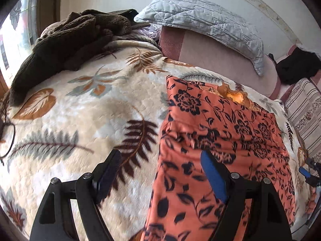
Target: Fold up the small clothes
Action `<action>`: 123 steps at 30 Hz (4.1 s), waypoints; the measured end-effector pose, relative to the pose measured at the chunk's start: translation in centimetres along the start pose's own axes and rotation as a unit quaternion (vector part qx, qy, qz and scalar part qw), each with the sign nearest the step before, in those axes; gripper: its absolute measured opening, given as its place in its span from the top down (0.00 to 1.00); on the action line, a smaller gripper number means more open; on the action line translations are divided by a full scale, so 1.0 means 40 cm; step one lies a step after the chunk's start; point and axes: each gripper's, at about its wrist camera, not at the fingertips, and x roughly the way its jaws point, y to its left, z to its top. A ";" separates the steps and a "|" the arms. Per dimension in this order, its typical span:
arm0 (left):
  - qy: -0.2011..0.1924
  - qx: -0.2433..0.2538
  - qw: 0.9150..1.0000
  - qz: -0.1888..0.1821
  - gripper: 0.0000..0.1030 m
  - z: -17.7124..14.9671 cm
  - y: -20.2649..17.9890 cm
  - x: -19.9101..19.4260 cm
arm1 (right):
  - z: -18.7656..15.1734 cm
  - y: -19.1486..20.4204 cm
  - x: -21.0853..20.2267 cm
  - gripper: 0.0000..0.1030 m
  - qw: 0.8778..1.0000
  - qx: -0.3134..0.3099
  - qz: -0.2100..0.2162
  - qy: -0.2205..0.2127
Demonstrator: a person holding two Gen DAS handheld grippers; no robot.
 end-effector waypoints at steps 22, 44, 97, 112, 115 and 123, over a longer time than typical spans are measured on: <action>0.090 -0.057 0.994 -0.009 0.20 -0.361 0.095 -0.126 | -0.311 -0.231 -0.204 0.44 0.993 0.059 -0.036 0.092; 0.115 -0.042 0.992 -0.003 0.42 -0.384 0.069 -0.112 | -0.324 -0.260 -0.185 0.65 0.990 0.069 -0.031 0.118; 0.095 -0.045 0.994 0.000 0.93 -0.339 0.048 -0.135 | -0.245 -0.247 -0.173 0.92 0.988 0.034 0.052 0.140; 0.097 -0.038 0.994 -0.015 0.93 -0.271 0.035 -0.133 | -0.223 -0.261 -0.111 0.92 0.984 0.014 0.037 0.172; 0.071 -0.031 0.996 -0.052 0.93 -0.143 0.006 -0.127 | -0.123 -0.221 -0.115 0.92 0.988 0.009 0.072 0.135; 0.029 0.000 0.998 -0.057 0.92 0.317 -0.094 0.168 | 0.381 -0.126 0.097 0.89 0.994 0.041 0.101 0.015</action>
